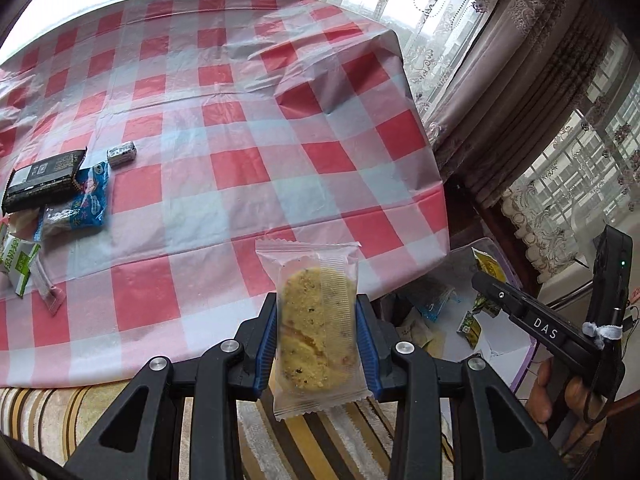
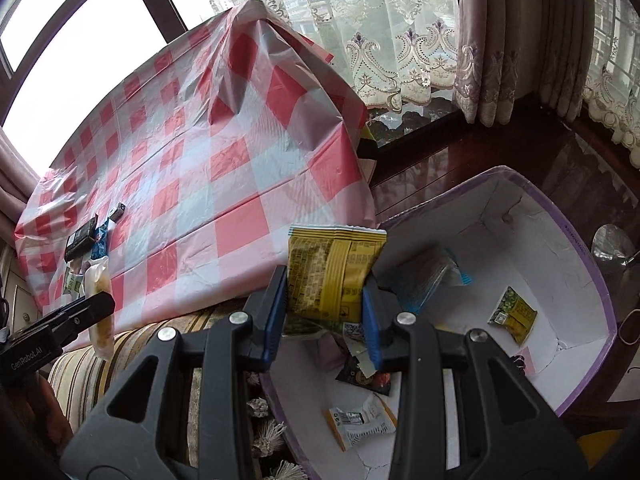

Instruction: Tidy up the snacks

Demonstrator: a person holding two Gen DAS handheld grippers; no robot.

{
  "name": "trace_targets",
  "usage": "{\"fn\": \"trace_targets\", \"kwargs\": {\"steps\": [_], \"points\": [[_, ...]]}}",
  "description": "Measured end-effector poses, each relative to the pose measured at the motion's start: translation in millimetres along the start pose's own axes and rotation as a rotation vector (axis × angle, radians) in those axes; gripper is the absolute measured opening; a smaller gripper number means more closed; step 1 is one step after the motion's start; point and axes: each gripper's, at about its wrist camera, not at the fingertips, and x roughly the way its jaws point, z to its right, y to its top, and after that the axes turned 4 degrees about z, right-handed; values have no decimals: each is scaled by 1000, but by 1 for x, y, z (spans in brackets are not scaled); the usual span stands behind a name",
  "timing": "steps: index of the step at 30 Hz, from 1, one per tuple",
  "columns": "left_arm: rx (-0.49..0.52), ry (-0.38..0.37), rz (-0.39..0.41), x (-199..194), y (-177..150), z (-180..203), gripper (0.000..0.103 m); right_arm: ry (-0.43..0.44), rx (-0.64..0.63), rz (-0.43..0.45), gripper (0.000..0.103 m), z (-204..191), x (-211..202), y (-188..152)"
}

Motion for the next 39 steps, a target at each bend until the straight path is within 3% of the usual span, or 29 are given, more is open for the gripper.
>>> {"fn": "trace_targets", "kwargs": {"steps": [21, 24, 26, 29, 39], "points": [[298, -256, -235, 39, -52, 142, 38, -169, 154, -31, 40, 107, -28, -29], [351, -292, -274, 39, -62, 157, 39, -178, 162, -26, 41, 110, -30, -27], [373, -319, -311, 41, -68, 164, 49, -174, 166, -23, 45, 111, -29, -26], [365, -302, -310, 41, -69, 161, 58, -166, 162, -21, 47, 109, -30, -25], [230, -221, -243, 37, -50, 124, 59, -131, 116, -15, 47, 84, -28, -15]]}}
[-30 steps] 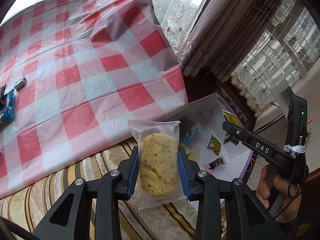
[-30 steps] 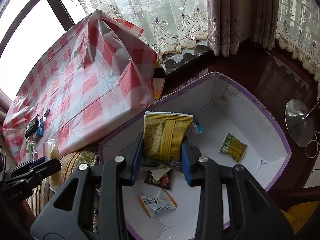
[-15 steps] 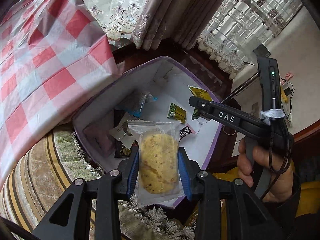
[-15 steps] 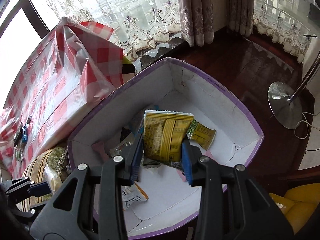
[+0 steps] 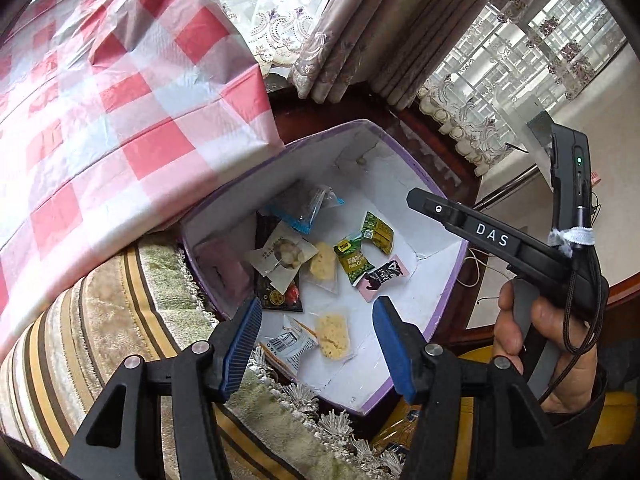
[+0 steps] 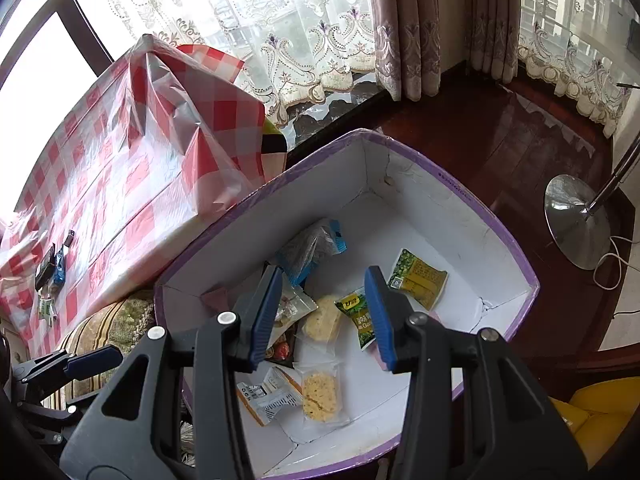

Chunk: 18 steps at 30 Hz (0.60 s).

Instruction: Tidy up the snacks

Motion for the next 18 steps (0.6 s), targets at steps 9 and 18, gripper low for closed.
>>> {"fn": "trace_targets", "kwargs": {"steps": [9, 18], "points": [[-174, 75, 107, -33, 1, -64, 59, 60, -104, -23, 47, -55, 4, -1], [-370, 154, 229, -82, -17, -140, 59, 142, -233, -33, 47, -131, 5, -6]]}}
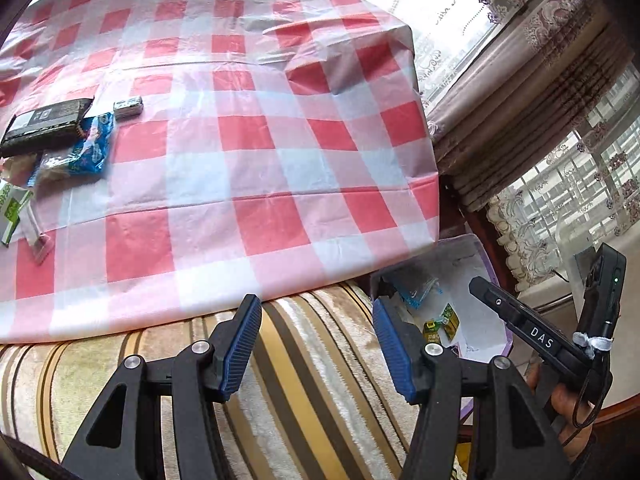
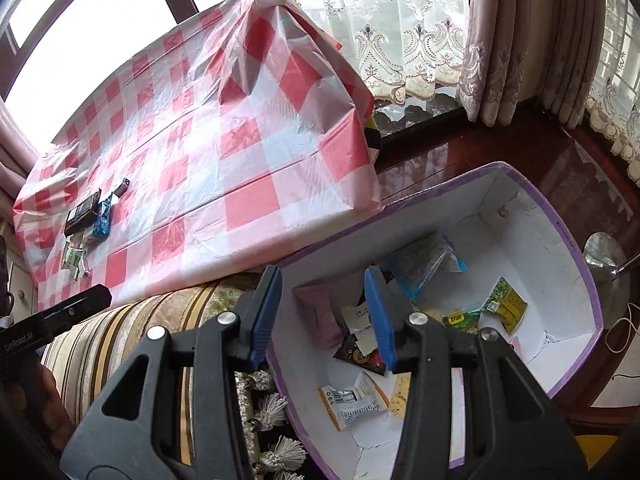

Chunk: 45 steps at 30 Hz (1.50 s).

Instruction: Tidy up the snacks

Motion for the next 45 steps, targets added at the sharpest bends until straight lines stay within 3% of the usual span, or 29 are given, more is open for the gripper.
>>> {"fn": "trace_targets", "kwargs": {"steps": [12, 16, 25, 35, 45], "points": [[-239, 114, 126, -52, 8, -115, 59, 113, -141, -16, 49, -92, 21, 9], [-325, 159, 169, -68, 9, -156, 59, 135, -194, -18, 56, -120, 28, 12], [-483, 230, 225, -79, 15, -230, 59, 186, -340, -16, 61, -182, 49, 24], [-526, 244, 223, -59, 42, -263, 59, 258, -581, 14, 76, -252, 73, 43], [-450, 320, 196, -37, 66, -270, 58, 356, -857, 36, 80, -326, 114, 50]]}}
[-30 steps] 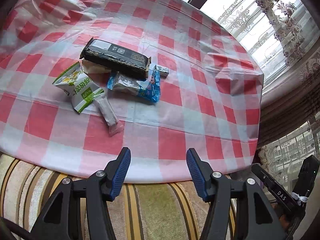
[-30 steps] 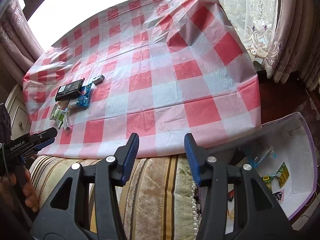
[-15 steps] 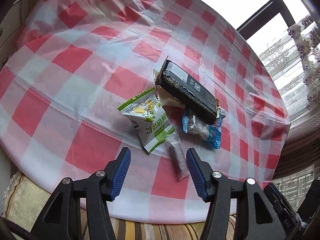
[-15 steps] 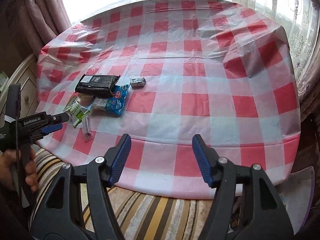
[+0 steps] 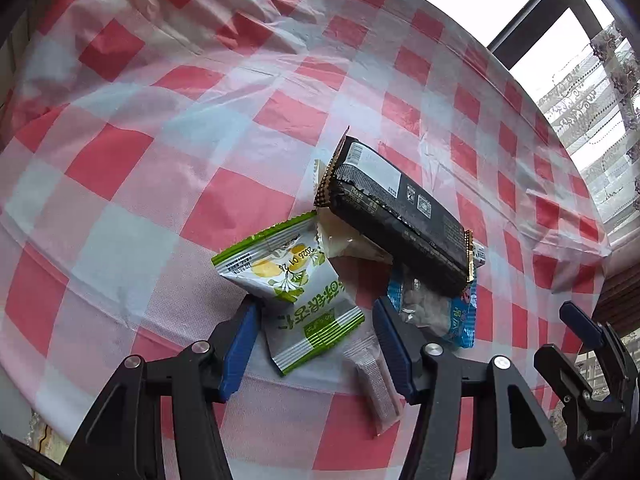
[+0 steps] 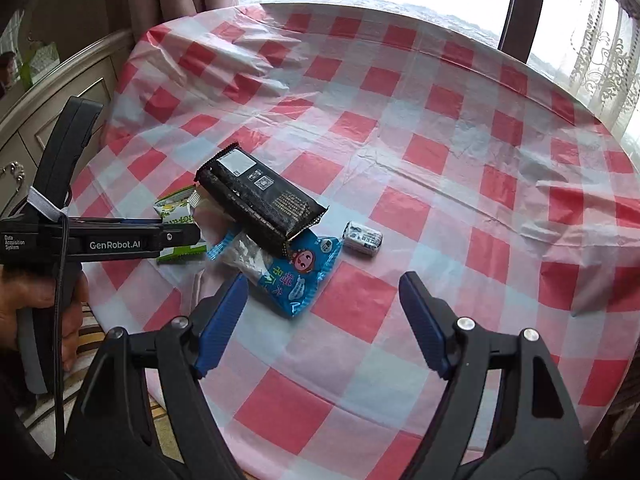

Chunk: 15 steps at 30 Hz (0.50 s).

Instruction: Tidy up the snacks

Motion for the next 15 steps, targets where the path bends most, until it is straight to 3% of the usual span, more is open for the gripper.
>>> {"fn": "trace_targets", "kwargs": {"steps": [6, 11, 15], "points": [[47, 24, 15, 4, 6, -1, 53, 76, -96, -11, 81, -11, 38, 23], [50, 29, 30, 5, 12, -10, 33, 126, -124, -52, 81, -14, 71, 38], [33, 9, 32, 5, 15, -17, 28, 140, -128, -81, 81, -15, 92, 45]]}}
